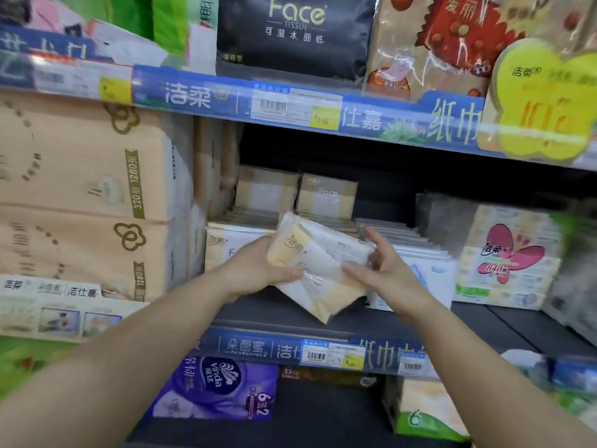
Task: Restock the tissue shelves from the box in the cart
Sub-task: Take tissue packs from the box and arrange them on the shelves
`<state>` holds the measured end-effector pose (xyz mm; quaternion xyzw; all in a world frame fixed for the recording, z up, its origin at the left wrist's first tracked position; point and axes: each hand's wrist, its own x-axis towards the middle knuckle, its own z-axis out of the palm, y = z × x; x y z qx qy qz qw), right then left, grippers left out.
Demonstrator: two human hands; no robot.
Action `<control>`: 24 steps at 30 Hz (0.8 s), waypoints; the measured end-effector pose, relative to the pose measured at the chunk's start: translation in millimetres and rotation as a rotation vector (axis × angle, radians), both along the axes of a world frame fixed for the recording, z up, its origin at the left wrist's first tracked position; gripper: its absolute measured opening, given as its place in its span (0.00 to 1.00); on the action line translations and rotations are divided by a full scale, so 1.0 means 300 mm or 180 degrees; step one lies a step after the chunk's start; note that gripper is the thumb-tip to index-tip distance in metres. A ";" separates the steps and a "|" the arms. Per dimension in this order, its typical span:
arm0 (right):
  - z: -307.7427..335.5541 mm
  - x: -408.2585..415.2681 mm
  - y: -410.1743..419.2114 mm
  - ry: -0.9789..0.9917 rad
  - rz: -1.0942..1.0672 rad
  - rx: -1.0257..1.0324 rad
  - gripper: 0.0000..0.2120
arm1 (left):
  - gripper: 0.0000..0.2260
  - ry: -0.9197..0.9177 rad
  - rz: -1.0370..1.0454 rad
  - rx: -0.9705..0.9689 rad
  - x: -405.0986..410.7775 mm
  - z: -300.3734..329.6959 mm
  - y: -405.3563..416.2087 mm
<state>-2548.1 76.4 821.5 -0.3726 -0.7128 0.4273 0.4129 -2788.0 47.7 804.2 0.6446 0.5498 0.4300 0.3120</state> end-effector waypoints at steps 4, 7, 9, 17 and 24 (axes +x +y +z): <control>-0.091 0.006 0.032 -0.0451 0.0026 -0.0155 0.51 | 0.22 -0.0536 0.0384 -0.0315 0.048 -0.120 -0.003; -0.129 0.001 0.046 -0.0505 -0.0229 -0.0242 0.49 | 0.17 -0.0281 0.0401 -0.0451 0.055 -0.112 -0.012; -0.144 -0.004 0.048 -0.0269 -0.0230 -0.0303 0.44 | 0.16 -0.0082 0.0461 -0.0572 0.051 -0.101 -0.024; -0.140 -0.041 0.073 0.0263 -0.0770 -0.0270 0.20 | 0.22 0.0464 0.0986 -0.0501 0.084 -0.093 0.002; -0.171 -0.108 0.109 0.0271 -0.1135 -0.0275 0.29 | 0.15 -0.0002 0.1359 -0.0348 0.141 -0.106 0.084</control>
